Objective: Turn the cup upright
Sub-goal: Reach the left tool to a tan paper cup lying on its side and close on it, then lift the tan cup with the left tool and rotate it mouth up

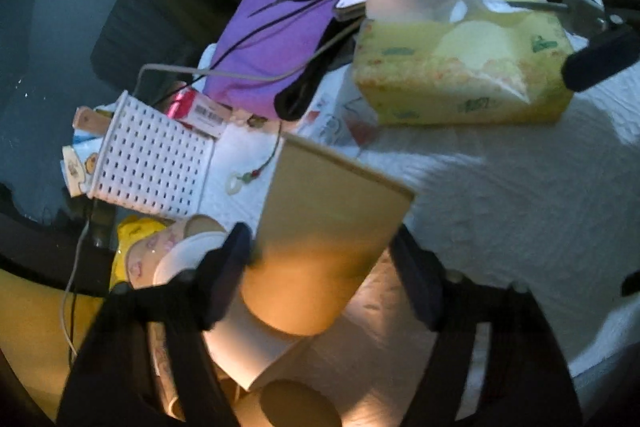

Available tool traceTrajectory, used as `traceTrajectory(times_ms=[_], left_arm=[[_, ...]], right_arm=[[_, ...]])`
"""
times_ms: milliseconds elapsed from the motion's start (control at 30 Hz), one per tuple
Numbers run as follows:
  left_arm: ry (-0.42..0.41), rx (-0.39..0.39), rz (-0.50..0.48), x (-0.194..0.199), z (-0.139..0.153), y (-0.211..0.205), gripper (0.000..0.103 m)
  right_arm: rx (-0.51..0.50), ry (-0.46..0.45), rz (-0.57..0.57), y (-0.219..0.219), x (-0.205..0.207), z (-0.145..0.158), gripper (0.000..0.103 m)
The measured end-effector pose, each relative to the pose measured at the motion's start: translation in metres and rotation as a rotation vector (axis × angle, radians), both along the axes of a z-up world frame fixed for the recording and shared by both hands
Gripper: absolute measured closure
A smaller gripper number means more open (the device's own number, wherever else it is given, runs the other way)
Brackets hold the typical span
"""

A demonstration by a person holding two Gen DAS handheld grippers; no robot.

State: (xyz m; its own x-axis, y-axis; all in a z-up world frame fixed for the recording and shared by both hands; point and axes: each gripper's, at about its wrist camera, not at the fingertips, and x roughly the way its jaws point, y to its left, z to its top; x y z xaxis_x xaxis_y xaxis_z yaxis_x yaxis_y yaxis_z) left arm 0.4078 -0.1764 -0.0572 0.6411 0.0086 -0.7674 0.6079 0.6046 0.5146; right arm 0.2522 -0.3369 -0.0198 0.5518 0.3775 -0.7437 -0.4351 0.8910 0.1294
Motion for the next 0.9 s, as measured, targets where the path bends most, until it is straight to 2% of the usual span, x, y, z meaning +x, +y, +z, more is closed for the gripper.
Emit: traceTrajectory(times_ms=[67,367,600,900], left_arm=[[0.002,-0.008,0.000,-0.003,0.000,0.002,0.037],[-0.006,-0.091,0.030,-0.048,0.022,0.013,0.038],[-0.037,-0.179,0.054,-0.098,0.047,0.023,0.038],[-0.078,-0.319,0.151,-0.173,0.062,0.060,0.038]], right_arm=[[-0.003,-0.001,-0.005,0.000,-0.003,0.000,0.022],[-0.012,-0.025,-0.017,0.005,-0.025,0.015,0.022],[-0.022,-0.057,-0.022,0.015,-0.052,0.031,0.022],[-0.015,-0.077,-0.007,0.039,-0.094,0.044,0.022]])
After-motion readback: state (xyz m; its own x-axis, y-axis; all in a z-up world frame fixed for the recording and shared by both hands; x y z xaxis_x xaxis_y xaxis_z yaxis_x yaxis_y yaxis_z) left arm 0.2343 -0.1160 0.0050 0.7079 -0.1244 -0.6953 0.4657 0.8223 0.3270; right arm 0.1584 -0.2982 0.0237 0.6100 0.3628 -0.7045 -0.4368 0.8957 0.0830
